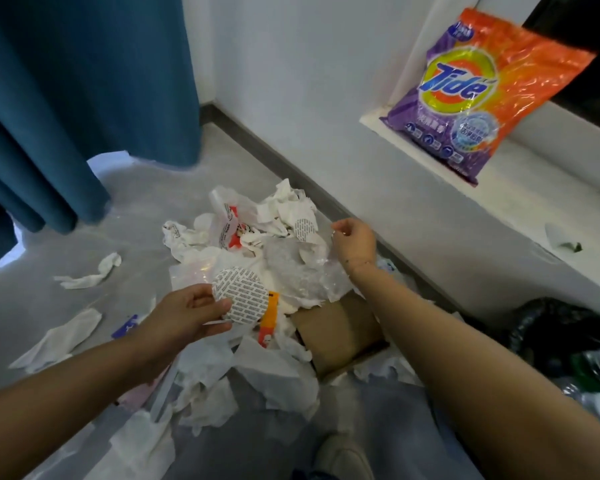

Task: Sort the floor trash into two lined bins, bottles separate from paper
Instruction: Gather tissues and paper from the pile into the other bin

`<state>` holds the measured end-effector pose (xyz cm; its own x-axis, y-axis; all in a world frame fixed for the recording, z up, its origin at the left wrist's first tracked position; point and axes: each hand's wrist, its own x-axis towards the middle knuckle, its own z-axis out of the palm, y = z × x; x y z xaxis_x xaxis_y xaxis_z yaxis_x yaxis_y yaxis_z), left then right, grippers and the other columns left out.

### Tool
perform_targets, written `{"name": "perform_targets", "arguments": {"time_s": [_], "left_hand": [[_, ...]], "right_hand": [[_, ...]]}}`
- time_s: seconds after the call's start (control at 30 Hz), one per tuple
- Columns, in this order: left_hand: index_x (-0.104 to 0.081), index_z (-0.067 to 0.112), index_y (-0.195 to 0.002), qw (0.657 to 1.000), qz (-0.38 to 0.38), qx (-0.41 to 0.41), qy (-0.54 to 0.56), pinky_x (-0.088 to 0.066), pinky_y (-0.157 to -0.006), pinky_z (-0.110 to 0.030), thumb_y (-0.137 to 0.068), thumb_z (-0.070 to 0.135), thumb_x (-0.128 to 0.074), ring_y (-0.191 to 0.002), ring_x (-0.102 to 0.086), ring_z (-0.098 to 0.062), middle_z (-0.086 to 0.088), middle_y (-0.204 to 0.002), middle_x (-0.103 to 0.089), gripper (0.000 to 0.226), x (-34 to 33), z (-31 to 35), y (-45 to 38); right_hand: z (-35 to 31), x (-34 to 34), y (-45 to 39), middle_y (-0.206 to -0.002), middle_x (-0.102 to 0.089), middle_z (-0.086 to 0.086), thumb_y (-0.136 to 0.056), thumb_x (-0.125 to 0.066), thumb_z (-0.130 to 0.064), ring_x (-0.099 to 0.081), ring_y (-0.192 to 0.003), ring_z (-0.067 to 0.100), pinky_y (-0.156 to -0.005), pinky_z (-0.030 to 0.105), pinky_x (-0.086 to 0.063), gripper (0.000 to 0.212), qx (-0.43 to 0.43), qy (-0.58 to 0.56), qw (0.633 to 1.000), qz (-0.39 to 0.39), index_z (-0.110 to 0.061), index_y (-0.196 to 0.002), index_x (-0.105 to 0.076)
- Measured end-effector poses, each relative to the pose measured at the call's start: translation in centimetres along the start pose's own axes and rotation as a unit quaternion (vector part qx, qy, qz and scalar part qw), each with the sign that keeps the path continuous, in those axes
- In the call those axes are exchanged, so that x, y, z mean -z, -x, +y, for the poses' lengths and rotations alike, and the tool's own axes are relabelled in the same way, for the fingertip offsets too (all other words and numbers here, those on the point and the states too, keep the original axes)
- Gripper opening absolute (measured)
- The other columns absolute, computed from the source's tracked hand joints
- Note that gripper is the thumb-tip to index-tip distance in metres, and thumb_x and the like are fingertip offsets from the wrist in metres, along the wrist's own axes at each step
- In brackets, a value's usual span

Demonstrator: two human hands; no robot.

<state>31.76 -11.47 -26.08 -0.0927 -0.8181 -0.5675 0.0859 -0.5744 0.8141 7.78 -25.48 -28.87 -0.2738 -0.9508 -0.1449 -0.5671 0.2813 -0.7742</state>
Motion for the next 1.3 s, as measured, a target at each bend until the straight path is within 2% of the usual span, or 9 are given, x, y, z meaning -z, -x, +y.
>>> {"name": "perform_targets", "arguments": {"time_s": [0.1,0.33,0.47,0.63,0.7,0.8,0.93,1.1,1.3], "left_hand": [[-0.061,0.004,-0.111,1.0,0.014,0.011,0.011,-0.058,-0.074,-0.024,-0.089,0.01,-0.058,-0.093,-0.07,-0.02,-0.007,-0.101,-0.073,0.023,0.5,0.0,-0.8],[-0.062,0.008,-0.11,0.999,0.017,0.037,0.011,-0.058,-0.077,-0.025,-0.088,0.013,-0.06,-0.094,-0.07,-0.019,-0.006,-0.104,-0.073,0.023,2.0,-0.8,-2.4],[-0.061,0.007,-0.114,0.999,0.002,0.044,0.004,-0.057,-0.081,-0.027,-0.086,0.014,-0.062,-0.097,-0.069,-0.02,-0.006,-0.105,-0.072,0.029,2.5,-1.0,-3.1],[-0.061,0.003,-0.112,0.999,0.018,0.047,0.019,-0.058,-0.073,-0.022,-0.086,0.009,-0.061,-0.093,-0.07,-0.02,-0.008,-0.102,-0.073,0.027,2.8,-1.1,-3.6],[-0.061,0.004,-0.113,0.998,0.018,0.051,0.019,-0.058,-0.072,-0.022,-0.087,0.009,-0.06,-0.092,-0.07,-0.02,-0.008,-0.102,-0.073,0.026,2.9,-1.1,-3.7],[-0.061,0.005,-0.114,0.998,0.014,0.052,0.018,-0.058,-0.073,-0.022,-0.087,0.011,-0.06,-0.094,-0.07,-0.019,-0.007,-0.103,-0.073,0.027,3.3,-1.3,-3.8],[-0.061,0.006,-0.113,0.998,0.015,0.054,0.019,-0.057,-0.076,-0.022,-0.088,0.011,-0.059,-0.094,-0.07,-0.018,-0.005,-0.103,-0.073,0.026,3.7,-1.4,-3.9],[-0.062,0.006,-0.112,0.998,0.021,0.051,0.026,-0.058,-0.073,-0.021,-0.088,0.01,-0.06,-0.093,-0.07,-0.018,-0.006,-0.101,-0.073,0.025,3.6,-1.4,-4.1],[-0.062,0.007,-0.111,0.999,0.021,0.034,0.033,-0.057,-0.072,-0.02,-0.088,0.01,-0.059,-0.092,-0.07,-0.017,-0.005,-0.1,-0.074,0.023,3.3,-0.9,-3.9]], "right_hand": [[-0.2,-0.3,-2.3,-0.117,-0.065,0.013,-0.093,-0.049,-0.017,-0.061,-0.106,0.028,-0.096,0.04,-0.049,0.029,0.0,0.096,0.993,-0.074,-0.006,-0.117,-0.063],[0.8,-1.6,-2.1,-0.078,-0.06,0.007,-0.086,-0.063,-0.031,-0.06,-0.067,0.021,-0.063,0.028,-0.048,0.025,-0.044,0.308,0.931,-0.191,-0.006,-0.093,-0.059],[1.9,-1.8,-1.9,-0.108,-0.061,0.007,-0.075,-0.065,-0.059,-0.06,-0.1,0.025,-0.077,0.035,-0.047,0.065,0.026,0.346,0.923,-0.169,-0.013,-0.118,-0.049],[2.4,-3.2,-3.1,-0.153,-0.017,0.012,-0.068,-0.068,-0.065,-0.024,-0.139,0.031,-0.107,0.047,-0.031,0.111,0.04,0.362,0.908,-0.206,-0.012,-0.147,-0.013],[2.9,-3.8,-3.9,-0.149,-0.027,0.013,-0.069,-0.068,-0.064,-0.032,-0.134,0.032,-0.106,0.047,-0.035,0.105,0.015,0.36,0.908,-0.215,-0.011,-0.145,-0.02],[3.5,-4.2,-4.4,-0.119,-0.056,0.01,-0.077,-0.062,-0.056,-0.056,-0.104,0.026,-0.085,0.039,-0.05,0.066,0.009,0.341,0.922,-0.186,-0.012,-0.124,-0.047],[3.7,-3.8,-4.1,-0.102,-0.065,0.007,-0.093,-0.048,-0.035,-0.061,-0.089,0.025,-0.081,0.037,-0.052,0.03,0.066,0.369,0.917,-0.14,-0.012,-0.108,-0.058],[3.7,-2.8,-4.2,-0.08,-0.066,0.009,-0.098,-0.042,-0.019,-0.062,-0.075,0.025,-0.086,0.038,-0.051,0.027,0.123,0.409,0.904,-0.025,-0.007,-0.092,-0.065],[0.7,-0.2,-2.3,-0.073,-0.061,0.007,-0.098,-0.045,-0.028,-0.052,-0.063,0.018,-0.061,0.025,-0.035,0.031,0.163,0.241,0.956,0.03,-0.006,-0.089,-0.065]]}}
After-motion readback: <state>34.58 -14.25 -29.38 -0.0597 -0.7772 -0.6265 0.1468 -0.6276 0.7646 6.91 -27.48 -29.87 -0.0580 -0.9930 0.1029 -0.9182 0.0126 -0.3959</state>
